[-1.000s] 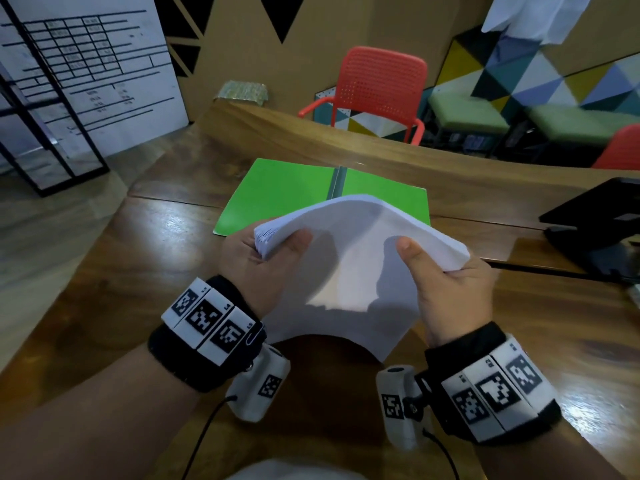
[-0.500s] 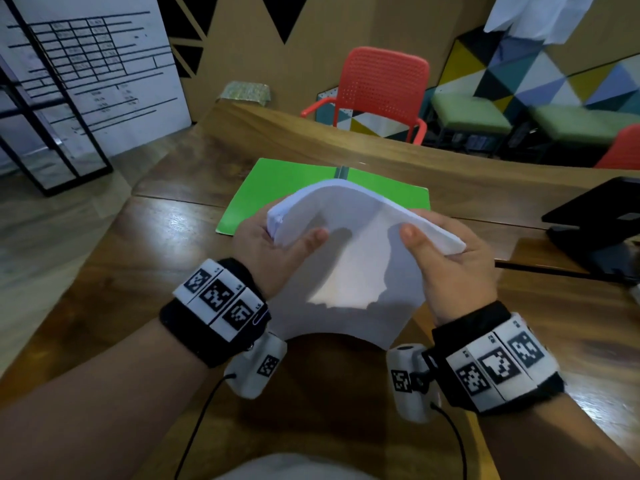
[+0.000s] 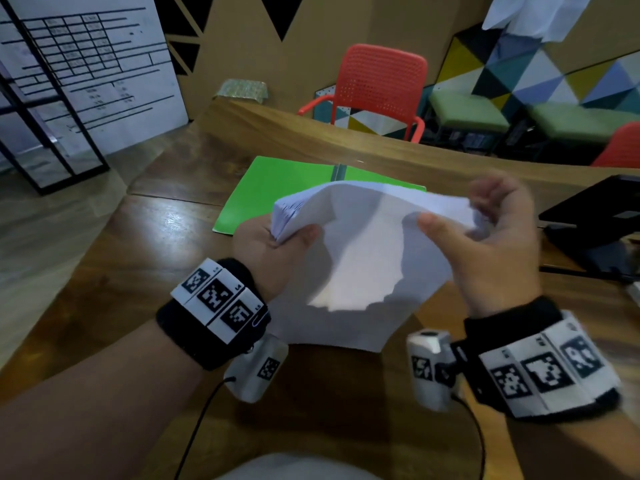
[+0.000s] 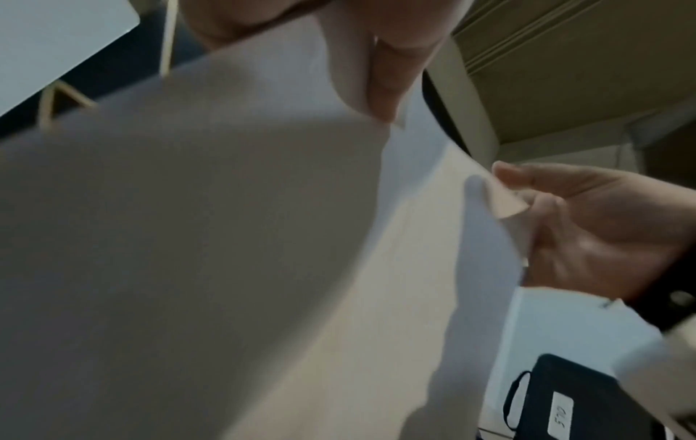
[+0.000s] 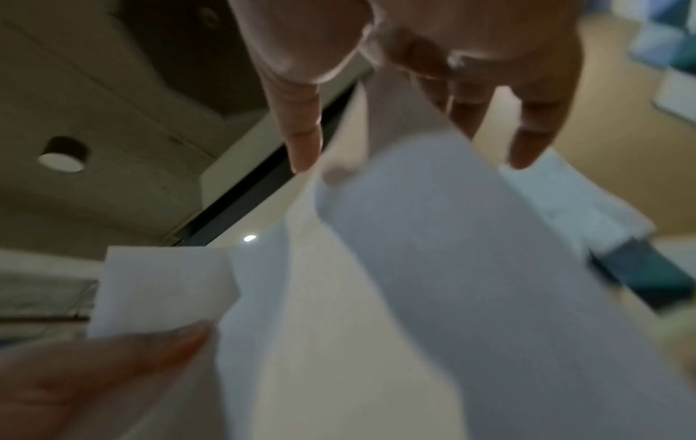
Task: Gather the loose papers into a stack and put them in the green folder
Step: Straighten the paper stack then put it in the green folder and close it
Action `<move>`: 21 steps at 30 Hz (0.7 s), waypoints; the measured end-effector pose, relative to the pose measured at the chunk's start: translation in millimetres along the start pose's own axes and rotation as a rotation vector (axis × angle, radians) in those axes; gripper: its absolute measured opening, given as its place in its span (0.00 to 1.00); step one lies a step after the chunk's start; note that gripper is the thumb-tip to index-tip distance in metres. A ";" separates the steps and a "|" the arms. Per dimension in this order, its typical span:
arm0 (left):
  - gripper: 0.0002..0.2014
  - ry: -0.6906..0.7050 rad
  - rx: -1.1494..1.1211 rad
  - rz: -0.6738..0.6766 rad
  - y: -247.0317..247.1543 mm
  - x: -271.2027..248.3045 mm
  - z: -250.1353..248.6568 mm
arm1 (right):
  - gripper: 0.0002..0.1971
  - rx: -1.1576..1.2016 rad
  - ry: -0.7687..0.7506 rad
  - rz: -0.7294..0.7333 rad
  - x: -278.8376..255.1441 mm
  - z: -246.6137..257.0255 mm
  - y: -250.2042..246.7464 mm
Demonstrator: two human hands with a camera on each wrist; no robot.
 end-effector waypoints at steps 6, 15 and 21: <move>0.15 0.370 0.214 0.190 7.8 -6.1 -46.9 | 0.25 -0.647 -0.406 0.488 12.3 51.5 13.2; 0.13 -0.059 0.427 0.378 -31.4 22.5 36.4 | 0.05 0.017 -0.106 0.334 25.2 26.7 -21.7; 0.15 -0.307 -0.311 0.033 -50.1 33.6 66.0 | 0.13 0.142 0.141 0.160 10.8 -28.2 -14.1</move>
Point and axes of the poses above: each hand's wrist, its own x-axis towards the middle knuckle, its own y-axis out of the palm, z = x × y, the point moved 2 cm from there along x, towards the middle knuckle, and after that the axes turned 6 degrees about -y, right-handed, at the moved point
